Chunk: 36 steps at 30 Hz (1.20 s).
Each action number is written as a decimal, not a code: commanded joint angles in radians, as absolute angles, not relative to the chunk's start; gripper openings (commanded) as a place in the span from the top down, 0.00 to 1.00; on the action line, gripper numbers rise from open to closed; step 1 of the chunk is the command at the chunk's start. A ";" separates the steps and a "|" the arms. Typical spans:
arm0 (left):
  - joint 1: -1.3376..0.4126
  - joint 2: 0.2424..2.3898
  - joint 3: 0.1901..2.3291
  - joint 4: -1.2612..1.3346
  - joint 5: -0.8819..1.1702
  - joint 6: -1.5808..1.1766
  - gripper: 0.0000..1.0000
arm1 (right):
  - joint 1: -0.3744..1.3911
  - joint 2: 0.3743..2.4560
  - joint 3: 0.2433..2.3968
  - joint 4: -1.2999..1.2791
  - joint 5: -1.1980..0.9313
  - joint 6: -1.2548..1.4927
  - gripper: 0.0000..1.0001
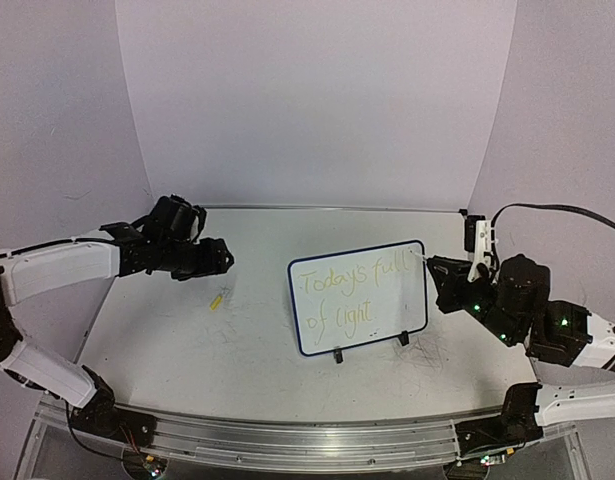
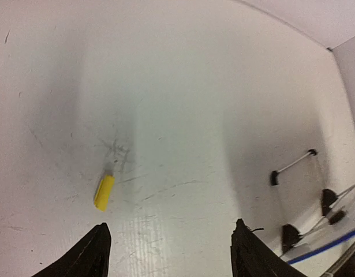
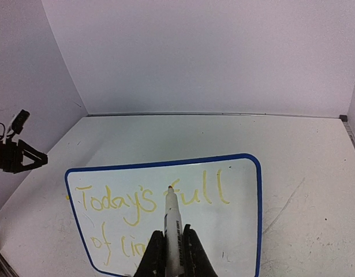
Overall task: Write a sentence on the whiteboard
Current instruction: Pick up the pen cap from the center of the board.
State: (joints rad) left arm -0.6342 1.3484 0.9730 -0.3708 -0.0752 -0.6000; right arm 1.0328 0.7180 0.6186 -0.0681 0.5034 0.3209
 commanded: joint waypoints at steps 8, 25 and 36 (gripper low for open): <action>-0.576 1.651 1.071 -0.491 -0.099 -0.472 0.38 | 1.035 0.624 0.570 -0.026 0.445 0.325 1.00; -0.547 1.889 1.168 -0.499 -0.123 -0.361 0.58 | 1.035 0.640 0.586 -0.044 0.440 0.333 1.00; -0.548 1.833 1.090 -0.502 -0.135 -0.368 0.80 | 1.035 0.682 0.598 -0.032 0.449 0.333 1.00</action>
State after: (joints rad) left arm -0.5495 1.8747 1.1234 -0.4932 -0.1233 -0.3634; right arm 1.0328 0.6739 0.5728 -0.0611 0.4465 0.3271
